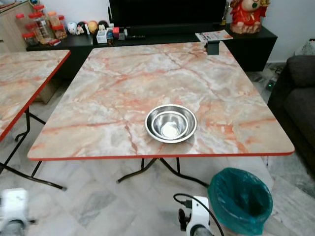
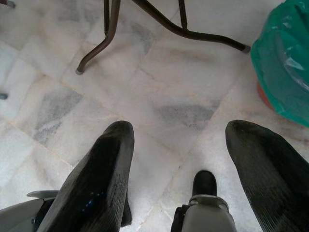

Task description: Setting the table

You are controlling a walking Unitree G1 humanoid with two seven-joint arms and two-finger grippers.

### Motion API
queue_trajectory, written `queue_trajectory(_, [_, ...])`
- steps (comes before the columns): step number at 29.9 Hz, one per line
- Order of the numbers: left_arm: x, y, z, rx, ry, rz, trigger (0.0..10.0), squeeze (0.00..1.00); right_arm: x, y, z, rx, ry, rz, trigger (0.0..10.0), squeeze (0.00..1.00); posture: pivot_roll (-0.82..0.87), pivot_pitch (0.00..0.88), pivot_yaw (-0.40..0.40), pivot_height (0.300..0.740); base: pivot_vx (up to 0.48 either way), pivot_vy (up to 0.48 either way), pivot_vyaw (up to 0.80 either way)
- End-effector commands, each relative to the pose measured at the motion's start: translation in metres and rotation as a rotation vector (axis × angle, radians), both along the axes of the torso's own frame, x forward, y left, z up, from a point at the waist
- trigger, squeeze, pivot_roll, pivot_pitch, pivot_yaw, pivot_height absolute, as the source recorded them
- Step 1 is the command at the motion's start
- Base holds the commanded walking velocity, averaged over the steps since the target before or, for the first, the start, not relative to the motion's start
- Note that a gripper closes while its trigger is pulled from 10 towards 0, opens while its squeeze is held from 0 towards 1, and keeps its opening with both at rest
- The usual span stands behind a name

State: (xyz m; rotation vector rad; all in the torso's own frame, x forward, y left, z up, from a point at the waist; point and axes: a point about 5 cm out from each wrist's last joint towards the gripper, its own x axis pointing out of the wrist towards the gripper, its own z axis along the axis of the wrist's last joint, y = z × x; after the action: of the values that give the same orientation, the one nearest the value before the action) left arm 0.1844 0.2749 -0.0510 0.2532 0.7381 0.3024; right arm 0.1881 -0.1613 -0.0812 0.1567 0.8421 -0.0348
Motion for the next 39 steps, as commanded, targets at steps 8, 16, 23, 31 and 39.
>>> queue_trajectory(8, [0.004, -0.048, -0.02, -0.146, 0.135, -0.207, 10.0, 0.0, 0.001, -0.004, 0.001, -0.015, 0.003, -0.001, 10.0, 0.0, 0.0, 0.0, 0.05, 0.727, 0.0, 0.0, 0.0])
queue_trajectory(16, [0.021, -0.078, -0.017, -0.191, 0.119, -0.3, 10.0, 0.0, 0.005, -0.011, 0.003, -0.028, -0.006, -0.02, 10.0, 0.0, -0.02, 0.0, 0.044, 0.727, 0.0, 0.0, 0.0])
queue_trajectory(23, [0.026, -0.086, -0.016, -0.206, 0.116, -0.324, 10.0, 0.0, 0.007, -0.017, 0.004, -0.054, -0.01, -0.049, 10.0, 0.0, -0.03, 0.0, 0.047, 0.727, 0.0, 0.092, 0.0])
queue_trajectory(31, [0.013, -0.076, -0.022, -0.189, 0.15, -0.296, 10.0, 0.0, 0.003, -0.015, 0.002, -0.071, 0.002, -0.019, 10.0, 0.0, -0.01, 0.0, 0.043, 0.727, 0.0, 0.48, 0.3])
queue_trajectory(39, [0.008, -0.074, -0.024, -0.185, 0.161, -0.285, 10.0, 0.0, 0.003, -0.014, 0.002, -0.05, 0.003, -0.034, 10.0, 0.0, -0.01, 0.0, 0.043, 0.727, 0.0, 0.48, 0.07])
